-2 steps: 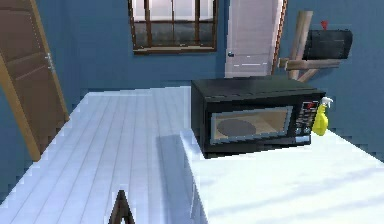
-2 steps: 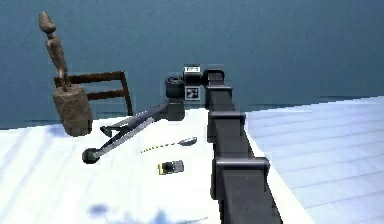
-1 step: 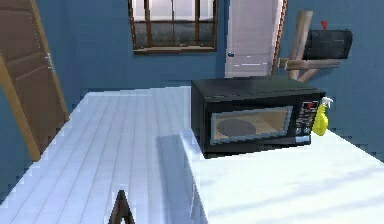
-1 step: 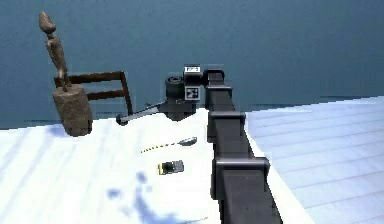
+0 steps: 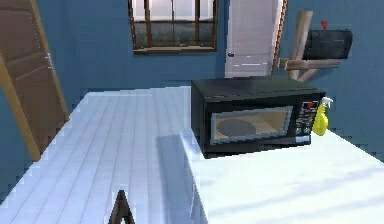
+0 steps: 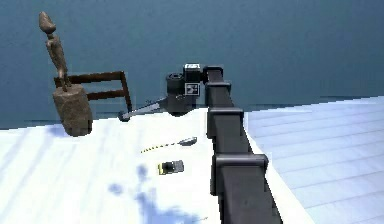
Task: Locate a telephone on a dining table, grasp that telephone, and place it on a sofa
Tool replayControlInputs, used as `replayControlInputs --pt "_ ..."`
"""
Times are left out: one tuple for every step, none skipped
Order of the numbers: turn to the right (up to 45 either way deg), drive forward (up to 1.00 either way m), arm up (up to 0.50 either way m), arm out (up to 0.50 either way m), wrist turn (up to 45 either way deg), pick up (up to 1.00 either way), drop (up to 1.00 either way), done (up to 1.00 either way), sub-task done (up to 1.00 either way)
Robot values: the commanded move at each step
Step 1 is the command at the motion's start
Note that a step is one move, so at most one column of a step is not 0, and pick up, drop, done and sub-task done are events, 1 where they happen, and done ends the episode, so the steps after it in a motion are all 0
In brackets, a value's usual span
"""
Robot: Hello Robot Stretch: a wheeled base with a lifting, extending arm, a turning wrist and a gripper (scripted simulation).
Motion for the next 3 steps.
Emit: replayControlInputs --pt "0.0 0.00 0.00 0.00 12.0 0.00 0.00 0.00 0.00" --pt "0.0 0.00 -0.30 0.00 0.0 0.00 0.00 0.00 0.00" --pt "0.0 0.00 0.00 0.00 0.0 1.00 0.00 0.00 0.00"
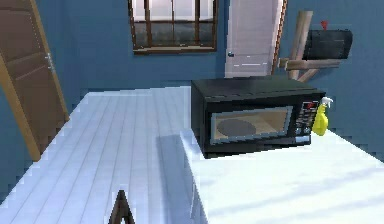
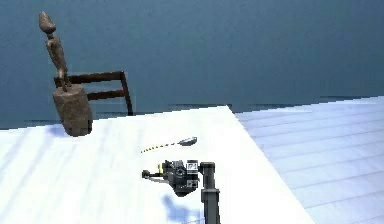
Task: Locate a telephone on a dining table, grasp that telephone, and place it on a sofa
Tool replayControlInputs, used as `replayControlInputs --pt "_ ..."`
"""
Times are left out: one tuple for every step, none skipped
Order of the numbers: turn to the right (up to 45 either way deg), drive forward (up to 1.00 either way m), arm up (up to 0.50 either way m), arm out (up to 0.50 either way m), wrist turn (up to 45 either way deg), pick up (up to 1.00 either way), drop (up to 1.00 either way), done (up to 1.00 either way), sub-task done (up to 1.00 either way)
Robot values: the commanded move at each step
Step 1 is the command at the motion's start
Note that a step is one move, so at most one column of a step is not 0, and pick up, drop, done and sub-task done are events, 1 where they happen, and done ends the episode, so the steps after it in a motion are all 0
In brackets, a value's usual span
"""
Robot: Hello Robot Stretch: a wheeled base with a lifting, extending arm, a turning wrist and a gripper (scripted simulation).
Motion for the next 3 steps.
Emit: replayControlInputs --pt "0.0 0.00 0.10 0.00 0.0 0.00 0.00 0.00 0.00" --pt "0.0 0.00 0.22 0.00 0.0 0.00 0.00 0.00 0.00" --pt "0.0 0.00 0.00 0.00 -45.0 0.00 0.00 0.00 0.00"
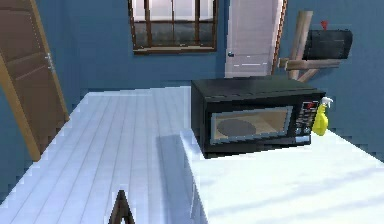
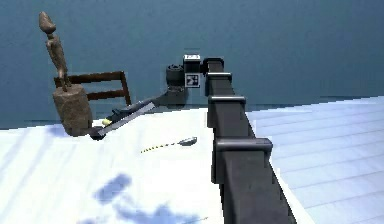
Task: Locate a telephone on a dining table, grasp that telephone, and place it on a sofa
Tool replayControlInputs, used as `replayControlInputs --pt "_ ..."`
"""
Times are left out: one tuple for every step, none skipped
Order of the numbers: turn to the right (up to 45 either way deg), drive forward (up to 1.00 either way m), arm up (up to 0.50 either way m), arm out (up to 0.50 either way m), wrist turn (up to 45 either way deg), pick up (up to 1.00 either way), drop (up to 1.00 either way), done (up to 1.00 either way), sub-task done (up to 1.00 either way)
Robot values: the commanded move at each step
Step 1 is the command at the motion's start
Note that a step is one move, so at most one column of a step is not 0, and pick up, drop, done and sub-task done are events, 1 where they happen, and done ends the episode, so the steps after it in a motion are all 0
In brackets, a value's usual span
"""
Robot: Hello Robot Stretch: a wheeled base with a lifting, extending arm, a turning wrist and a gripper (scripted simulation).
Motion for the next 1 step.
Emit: replayControlInputs --pt "0.0 0.00 0.00 0.00 -45.0 0.00 0.00 0.00 0.00"
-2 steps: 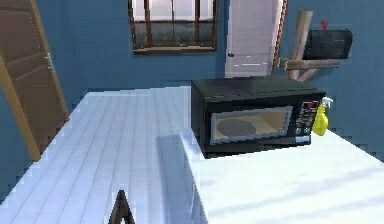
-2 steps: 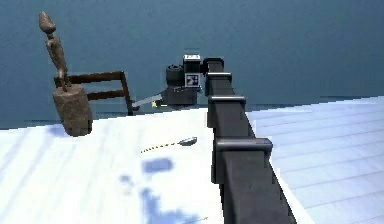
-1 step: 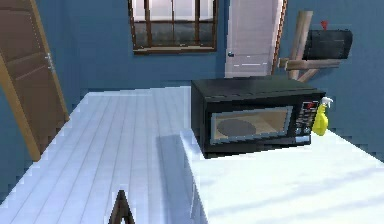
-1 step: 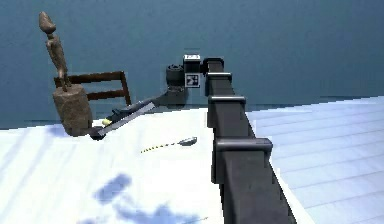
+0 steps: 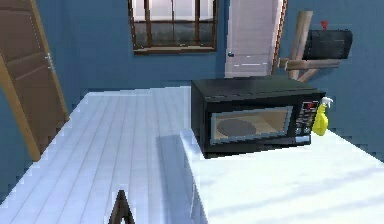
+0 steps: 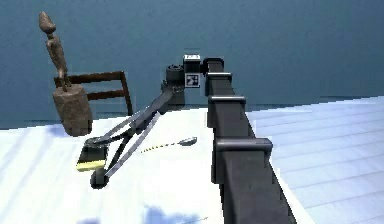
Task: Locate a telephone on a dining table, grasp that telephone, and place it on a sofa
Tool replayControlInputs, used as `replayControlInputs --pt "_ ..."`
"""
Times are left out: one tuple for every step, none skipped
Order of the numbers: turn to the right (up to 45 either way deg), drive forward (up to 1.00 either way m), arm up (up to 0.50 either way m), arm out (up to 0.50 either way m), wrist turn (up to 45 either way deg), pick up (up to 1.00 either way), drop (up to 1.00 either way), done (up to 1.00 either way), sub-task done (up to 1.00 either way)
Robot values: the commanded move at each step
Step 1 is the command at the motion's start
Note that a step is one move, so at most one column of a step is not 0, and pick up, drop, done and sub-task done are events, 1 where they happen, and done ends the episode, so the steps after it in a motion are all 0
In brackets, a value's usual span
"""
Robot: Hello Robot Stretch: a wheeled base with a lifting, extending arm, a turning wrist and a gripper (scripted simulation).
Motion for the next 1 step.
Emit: replayControlInputs --pt "0.0 0.00 0.00 0.00 -6.0 0.00 0.00 0.00 0.00"
